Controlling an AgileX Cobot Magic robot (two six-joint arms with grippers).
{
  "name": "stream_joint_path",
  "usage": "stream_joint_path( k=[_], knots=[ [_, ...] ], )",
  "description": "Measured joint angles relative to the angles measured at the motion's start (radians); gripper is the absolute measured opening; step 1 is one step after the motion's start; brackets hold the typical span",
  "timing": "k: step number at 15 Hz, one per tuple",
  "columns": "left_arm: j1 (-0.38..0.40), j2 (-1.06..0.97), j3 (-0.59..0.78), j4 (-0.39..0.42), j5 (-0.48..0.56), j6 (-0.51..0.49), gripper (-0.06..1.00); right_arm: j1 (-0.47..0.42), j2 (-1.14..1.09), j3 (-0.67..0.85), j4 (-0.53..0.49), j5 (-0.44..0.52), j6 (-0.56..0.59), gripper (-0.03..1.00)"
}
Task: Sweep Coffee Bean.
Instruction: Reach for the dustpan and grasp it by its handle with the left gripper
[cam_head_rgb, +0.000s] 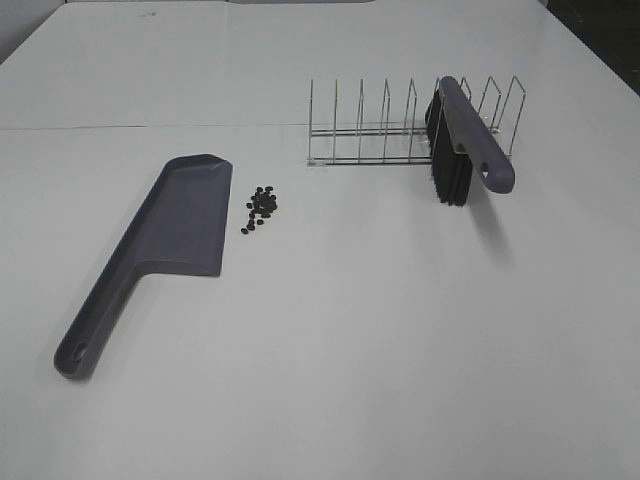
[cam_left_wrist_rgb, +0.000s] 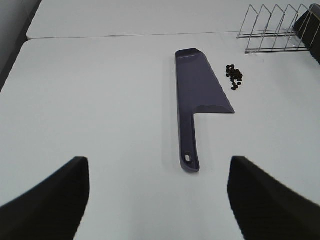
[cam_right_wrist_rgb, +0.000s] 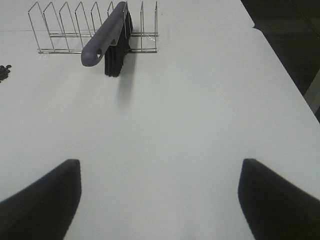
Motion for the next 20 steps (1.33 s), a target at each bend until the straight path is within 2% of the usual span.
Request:
stream_joint_path(
  k=[20],
  knots=[
    [0.000, 0.000, 0.000, 0.000, 0.000, 0.000, 0.72, 0.000, 0.000, 0.000, 0.000, 0.000, 0.000, 0.76]
  ],
)
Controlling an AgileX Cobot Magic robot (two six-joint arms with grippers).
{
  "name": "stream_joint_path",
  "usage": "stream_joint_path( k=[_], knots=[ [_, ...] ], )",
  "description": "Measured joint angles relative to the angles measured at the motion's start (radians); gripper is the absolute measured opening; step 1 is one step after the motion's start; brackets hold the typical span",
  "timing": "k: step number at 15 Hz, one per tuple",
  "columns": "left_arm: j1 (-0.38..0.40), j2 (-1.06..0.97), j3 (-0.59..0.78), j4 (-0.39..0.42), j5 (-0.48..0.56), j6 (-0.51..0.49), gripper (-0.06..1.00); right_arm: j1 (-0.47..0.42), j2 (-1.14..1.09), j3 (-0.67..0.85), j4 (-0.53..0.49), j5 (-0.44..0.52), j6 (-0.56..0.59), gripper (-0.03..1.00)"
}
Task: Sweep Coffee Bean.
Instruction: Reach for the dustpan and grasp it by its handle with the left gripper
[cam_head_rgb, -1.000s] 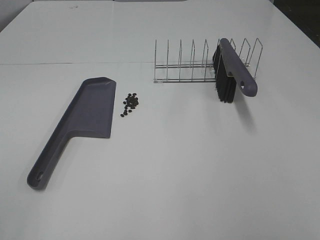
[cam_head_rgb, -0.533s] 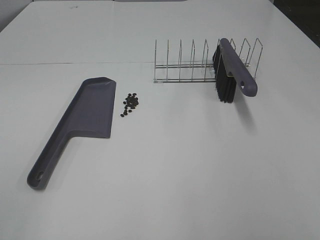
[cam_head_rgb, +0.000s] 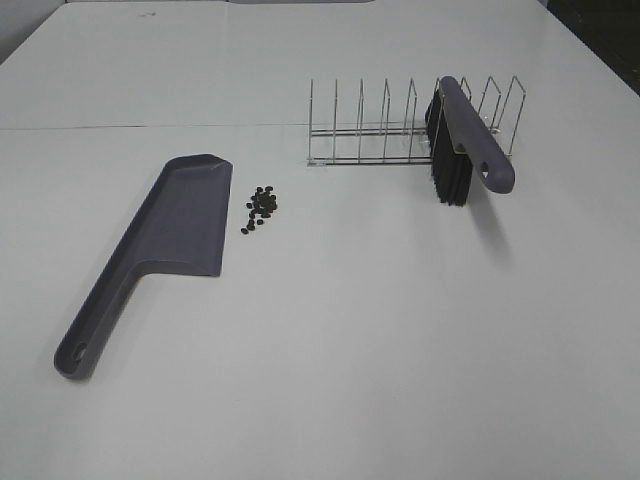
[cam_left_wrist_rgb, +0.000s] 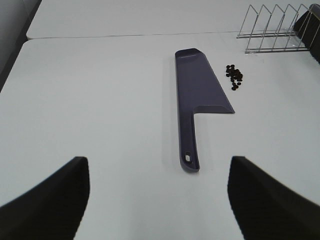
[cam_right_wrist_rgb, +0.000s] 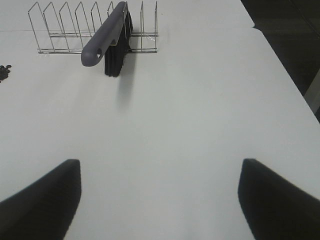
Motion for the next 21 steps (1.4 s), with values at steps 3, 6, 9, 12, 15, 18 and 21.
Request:
stream_joint_path(
  k=[3, 6, 9, 12, 15, 18, 21],
  knots=[
    [0.000, 0.000, 0.000, 0.000, 0.000, 0.000, 0.72, 0.000, 0.000, 0.000, 0.000, 0.000, 0.000, 0.76],
    [0.000, 0.000, 0.000, 0.000, 0.000, 0.000, 0.72, 0.000, 0.000, 0.000, 0.000, 0.000, 0.000, 0.76],
    [0.000, 0.000, 0.000, 0.000, 0.000, 0.000, 0.72, 0.000, 0.000, 0.000, 0.000, 0.000, 0.000, 0.76],
    [0.000, 0.000, 0.000, 0.000, 0.000, 0.000, 0.72, 0.000, 0.000, 0.000, 0.000, 0.000, 0.000, 0.76],
    [0.000, 0.000, 0.000, 0.000, 0.000, 0.000, 0.72, 0.000, 0.000, 0.000, 0.000, 0.000, 0.000, 0.76],
    [0.000, 0.000, 0.000, 0.000, 0.000, 0.000, 0.72, 0.000, 0.000, 0.000, 0.000, 0.000, 0.000, 0.76],
    [0.000, 0.000, 0.000, -0.002, 0.000, 0.000, 0.72, 0.000, 0.000, 0.000, 0.000, 0.000, 0.000, 0.76]
  ],
)
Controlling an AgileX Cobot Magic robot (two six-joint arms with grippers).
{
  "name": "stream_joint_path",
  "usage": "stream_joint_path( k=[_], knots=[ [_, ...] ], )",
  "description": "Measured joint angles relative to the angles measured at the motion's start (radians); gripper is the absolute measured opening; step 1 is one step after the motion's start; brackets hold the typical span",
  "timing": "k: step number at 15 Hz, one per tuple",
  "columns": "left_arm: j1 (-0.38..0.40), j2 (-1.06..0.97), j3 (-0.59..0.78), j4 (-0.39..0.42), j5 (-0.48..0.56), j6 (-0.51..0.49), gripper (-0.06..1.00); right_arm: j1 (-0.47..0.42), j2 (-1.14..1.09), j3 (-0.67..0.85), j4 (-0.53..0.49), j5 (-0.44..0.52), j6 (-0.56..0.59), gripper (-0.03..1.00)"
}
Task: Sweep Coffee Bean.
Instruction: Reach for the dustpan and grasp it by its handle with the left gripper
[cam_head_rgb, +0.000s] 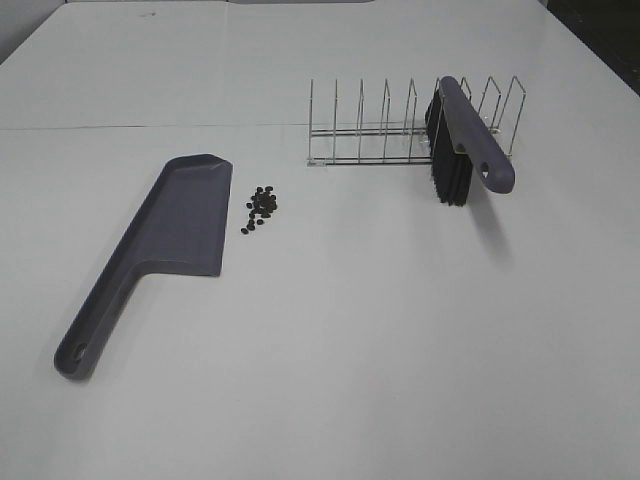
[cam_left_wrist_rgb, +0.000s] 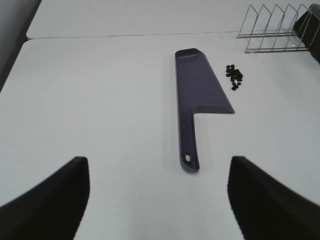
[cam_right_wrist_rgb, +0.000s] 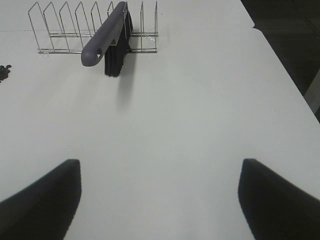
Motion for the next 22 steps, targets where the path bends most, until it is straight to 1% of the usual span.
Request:
stream_joint_path(
  k=[2, 3, 5, 6, 7, 8, 9, 11, 12, 13, 16, 18, 19, 20, 22],
  knots=[
    [0.000, 0.002, -0.005, -0.012, -0.015, 0.000, 0.72, 0.000, 0.000, 0.000, 0.000, 0.000, 0.000, 0.76],
    [0.000, 0.022, -0.016, -0.012, -0.064, 0.000, 0.72, 0.000, 0.000, 0.000, 0.000, 0.000, 0.000, 0.76],
    [0.000, 0.145, -0.024, -0.015, -0.218, 0.000, 0.72, 0.000, 0.000, 0.000, 0.000, 0.000, 0.000, 0.76],
    [0.000, 0.182, -0.027, -0.020, -0.247, 0.000, 0.72, 0.000, 0.000, 0.000, 0.001, 0.000, 0.000, 0.76],
    [0.000, 0.286, -0.037, -0.041, -0.297, 0.000, 0.72, 0.000, 0.000, 0.000, 0.003, 0.000, 0.000, 0.76],
    [0.000, 0.516, -0.101, -0.083, -0.360, 0.000, 0.72, 0.000, 0.000, 0.000, 0.004, 0.000, 0.000, 0.76],
    [0.000, 0.633, -0.149, -0.093, -0.367, 0.000, 0.72, 0.000, 0.000, 0.000, 0.004, 0.000, 0.000, 0.76],
    [0.000, 0.871, -0.264, -0.112, -0.359, 0.007, 0.72, 0.000, 0.000, 0.000, 0.004, 0.000, 0.000, 0.76],
    [0.000, 0.986, -0.330, -0.124, -0.339, 0.019, 0.72, 0.000, 0.000, 0.000, 0.004, 0.000, 0.000, 0.76],
    [0.000, 1.032, -0.355, -0.127, -0.329, 0.020, 0.72, 0.000, 0.000, 0.000, 0.004, 0.000, 0.000, 0.76],
    [-0.008, 1.309, -0.518, -0.157, -0.261, 0.026, 0.72, 0.000, 0.000, 0.000, 0.004, 0.000, 0.000, 0.76],
    [-0.053, 1.453, -0.595, -0.153, -0.202, 0.023, 0.72, 0.000, 0.000, 0.000, 0.004, 0.000, 0.000, 0.76],
    [-0.078, 1.530, -0.626, -0.150, -0.174, 0.005, 0.72, 0.000, 0.000, 0.000, 0.004, 0.000, 0.000, 0.76],
    [-0.105, 1.627, -0.657, -0.130, -0.149, -0.032, 0.74, 0.000, 0.000, 0.000, 0.004, 0.000, 0.000, 0.76],
    [-0.123, 1.732, -0.669, -0.113, -0.151, -0.053, 0.75, 0.000, 0.000, 0.000, 0.004, 0.000, 0.000, 0.76]
  ],
)
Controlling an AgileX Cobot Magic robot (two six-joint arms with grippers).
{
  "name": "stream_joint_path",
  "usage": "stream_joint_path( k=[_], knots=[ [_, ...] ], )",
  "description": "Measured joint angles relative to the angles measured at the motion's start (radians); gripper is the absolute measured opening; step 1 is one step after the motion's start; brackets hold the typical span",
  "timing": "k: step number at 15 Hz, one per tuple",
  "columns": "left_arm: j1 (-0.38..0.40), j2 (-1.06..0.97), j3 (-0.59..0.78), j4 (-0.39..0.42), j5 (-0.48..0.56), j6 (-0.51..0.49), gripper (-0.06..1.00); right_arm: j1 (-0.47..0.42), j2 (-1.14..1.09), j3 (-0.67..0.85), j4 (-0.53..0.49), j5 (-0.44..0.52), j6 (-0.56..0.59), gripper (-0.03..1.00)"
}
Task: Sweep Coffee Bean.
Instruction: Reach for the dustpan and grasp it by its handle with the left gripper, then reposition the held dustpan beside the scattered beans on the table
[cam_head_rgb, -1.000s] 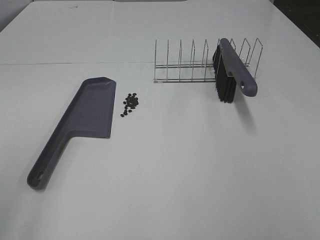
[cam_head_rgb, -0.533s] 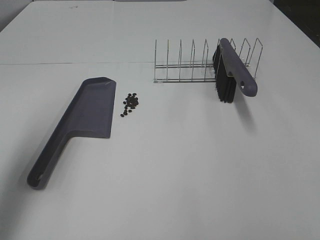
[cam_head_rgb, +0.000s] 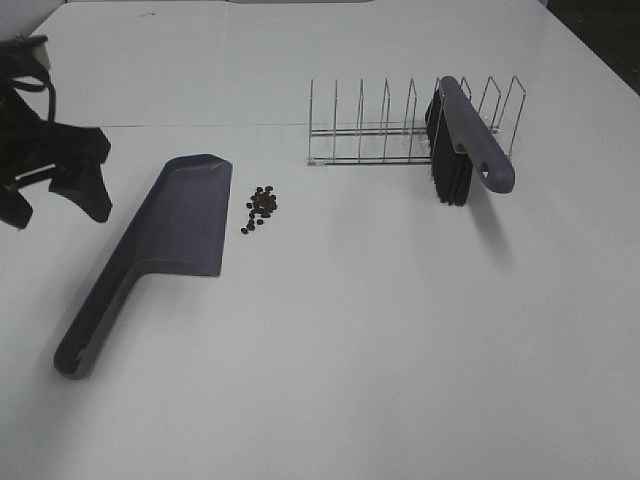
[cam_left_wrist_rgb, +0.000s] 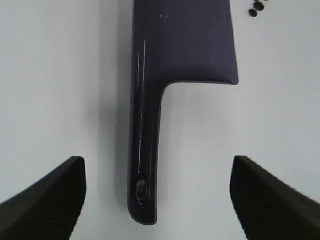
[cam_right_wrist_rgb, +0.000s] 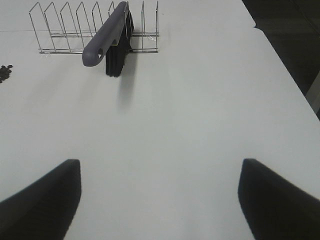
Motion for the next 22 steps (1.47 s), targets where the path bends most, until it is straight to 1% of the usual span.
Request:
stream_joint_path(
  k=[3, 8, 9, 10, 11, 12, 13, 14, 16, 22],
  knots=[
    [-0.015, 0.132, 0.000, 0.013, -0.003, -0.003, 0.75, 0.000, 0.000, 0.000, 0.000, 0.000, 0.000, 0.76],
    [-0.041, 0.267, -0.003, 0.022, -0.058, -0.004, 0.75, 0.000, 0.000, 0.000, 0.000, 0.000, 0.000, 0.76],
    [-0.047, 0.289, -0.005, 0.024, -0.073, -0.004, 0.75, 0.000, 0.000, 0.000, 0.000, 0.000, 0.000, 0.76],
    [-0.062, 0.334, -0.006, 0.033, -0.109, -0.005, 0.75, 0.000, 0.000, 0.000, 0.000, 0.000, 0.000, 0.76],
    [-0.065, 0.339, -0.009, 0.035, -0.113, -0.004, 0.74, 0.000, 0.000, 0.000, 0.000, 0.000, 0.000, 0.76],
    [-0.071, 0.347, -0.017, 0.041, -0.113, -0.004, 0.73, 0.000, 0.000, 0.000, 0.000, 0.000, 0.000, 0.76],
    [-0.074, 0.353, -0.021, 0.047, -0.113, -0.007, 0.68, 0.000, 0.000, 0.000, 0.000, 0.000, 0.000, 0.76],
    [-0.074, 0.358, -0.024, 0.057, -0.113, -0.029, 0.61, 0.000, 0.000, 0.000, 0.000, 0.000, 0.000, 0.76],
    [-0.074, 0.359, -0.024, 0.073, -0.109, -0.079, 0.33, 0.000, 0.000, 0.000, 0.000, 0.000, 0.000, 0.76],
    [-0.074, 0.359, -0.025, 0.074, -0.100, -0.136, 0.34, 0.000, 0.000, 0.000, 0.000, 0.000, 0.000, 0.76]
  ],
)
